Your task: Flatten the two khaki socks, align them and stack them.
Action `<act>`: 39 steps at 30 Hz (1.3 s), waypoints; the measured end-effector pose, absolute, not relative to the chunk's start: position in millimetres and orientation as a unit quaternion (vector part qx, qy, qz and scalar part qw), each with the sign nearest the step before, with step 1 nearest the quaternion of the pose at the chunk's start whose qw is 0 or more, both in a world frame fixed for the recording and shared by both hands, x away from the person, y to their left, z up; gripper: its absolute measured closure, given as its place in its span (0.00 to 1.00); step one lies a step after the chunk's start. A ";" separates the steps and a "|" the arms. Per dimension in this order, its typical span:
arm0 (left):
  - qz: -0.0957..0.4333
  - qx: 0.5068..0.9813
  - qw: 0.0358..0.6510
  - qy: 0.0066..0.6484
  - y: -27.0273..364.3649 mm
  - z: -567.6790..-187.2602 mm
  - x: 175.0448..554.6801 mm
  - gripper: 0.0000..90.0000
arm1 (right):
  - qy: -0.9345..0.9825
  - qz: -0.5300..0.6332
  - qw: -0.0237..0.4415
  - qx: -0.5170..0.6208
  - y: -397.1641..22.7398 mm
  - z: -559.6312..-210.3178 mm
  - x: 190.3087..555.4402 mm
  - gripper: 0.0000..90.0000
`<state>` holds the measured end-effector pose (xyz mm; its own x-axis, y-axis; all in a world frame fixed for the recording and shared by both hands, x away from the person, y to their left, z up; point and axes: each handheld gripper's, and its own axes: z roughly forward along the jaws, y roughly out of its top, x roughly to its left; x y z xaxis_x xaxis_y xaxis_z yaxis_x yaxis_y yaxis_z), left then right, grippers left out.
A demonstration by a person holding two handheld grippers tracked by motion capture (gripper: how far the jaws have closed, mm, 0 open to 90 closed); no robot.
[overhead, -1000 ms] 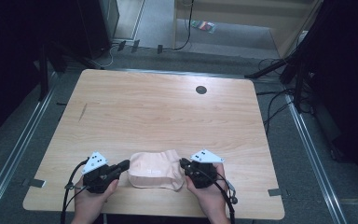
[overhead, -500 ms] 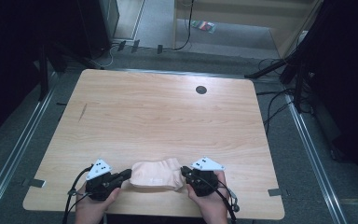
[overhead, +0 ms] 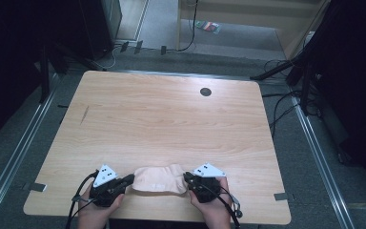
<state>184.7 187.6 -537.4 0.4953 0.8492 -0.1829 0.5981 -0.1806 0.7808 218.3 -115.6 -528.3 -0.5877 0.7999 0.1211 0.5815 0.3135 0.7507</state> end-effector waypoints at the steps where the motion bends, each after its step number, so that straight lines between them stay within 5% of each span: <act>1: 0.148 0.754 0.423 0.480 187.5 -537.6 184.9 0.99 | 0.798 0.396 0.137 0.434 -115.9 -528.8 218.7 0.96; 7: 0.155 0.756 0.419 0.477 186.2 -538.3 184.7 0.99 | 0.799 0.398 0.133 0.431 -115.6 -531.4 219.2 0.95; 14: 0.170 0.748 0.423 0.482 188.2 -538.2 184.6 0.79 | 0.784 0.414 0.137 0.441 -119.9 -529.5 217.3 0.66; 23: 0.154 0.729 0.465 0.479 194.7 -535.2 186.3 0.61 | 0.770 0.429 0.138 0.452 -129.5 -526.8 218.7 0.66; 28: 0.157 0.706 0.489 0.487 204.0 -533.3 188.9 0.52 | 0.760 0.436 0.164 0.453 -134.5 -525.2 219.8 0.49; 29: 0.172 0.699 0.491 0.490 208.7 -534.0 191.1 0.43 | 0.754 0.441 0.176 0.455 -139.2 -523.2 221.2 0.41; 39: 0.214 0.683 0.457 0.528 227.6 -534.0 201.5 0.14 | 0.737 0.436 0.209 0.471 -163.4 -516.5 228.5 0.15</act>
<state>201.5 227.6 -534.0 0.3506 0.9167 -0.1914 0.5263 -0.0238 0.8500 228.5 -163.4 -516.5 -0.4682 0.8777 0.1022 0.5121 0.1752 0.8409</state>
